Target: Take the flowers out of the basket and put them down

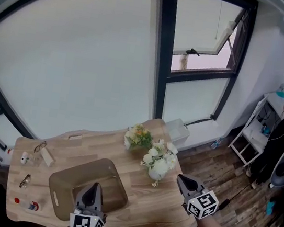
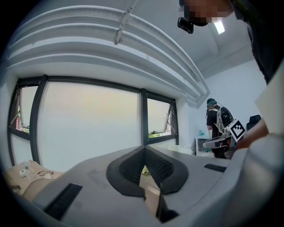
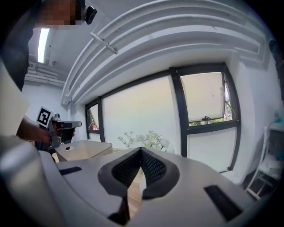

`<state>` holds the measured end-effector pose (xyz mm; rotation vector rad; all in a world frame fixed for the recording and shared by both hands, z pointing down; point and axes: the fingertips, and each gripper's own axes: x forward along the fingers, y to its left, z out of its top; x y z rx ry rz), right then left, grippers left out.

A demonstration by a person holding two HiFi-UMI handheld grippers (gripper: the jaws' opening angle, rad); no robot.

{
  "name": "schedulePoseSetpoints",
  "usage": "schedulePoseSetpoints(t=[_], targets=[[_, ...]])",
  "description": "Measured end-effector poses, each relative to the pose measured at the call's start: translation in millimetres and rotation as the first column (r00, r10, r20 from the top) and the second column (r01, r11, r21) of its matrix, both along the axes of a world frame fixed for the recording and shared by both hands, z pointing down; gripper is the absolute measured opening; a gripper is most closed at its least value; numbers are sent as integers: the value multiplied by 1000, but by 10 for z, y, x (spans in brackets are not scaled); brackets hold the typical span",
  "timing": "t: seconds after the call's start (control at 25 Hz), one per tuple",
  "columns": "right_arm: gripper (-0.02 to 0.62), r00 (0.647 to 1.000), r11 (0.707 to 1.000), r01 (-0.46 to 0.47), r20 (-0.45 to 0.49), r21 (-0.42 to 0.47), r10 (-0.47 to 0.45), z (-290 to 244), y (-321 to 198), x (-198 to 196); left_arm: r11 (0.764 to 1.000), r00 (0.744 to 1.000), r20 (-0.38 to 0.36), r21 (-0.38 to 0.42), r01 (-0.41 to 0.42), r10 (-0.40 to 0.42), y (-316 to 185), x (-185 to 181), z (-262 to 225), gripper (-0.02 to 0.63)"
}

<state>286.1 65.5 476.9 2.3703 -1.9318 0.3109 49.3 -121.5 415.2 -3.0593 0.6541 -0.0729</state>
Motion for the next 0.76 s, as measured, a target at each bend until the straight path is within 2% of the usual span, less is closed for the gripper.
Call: schedulePoseSetpoints(t=[0.76], targets=[[21, 1000, 1000, -15, -25, -13, 14, -24, -29, 58, 1000, 1000, -16, 0, -16, 16, 0, 160, -70, 2]])
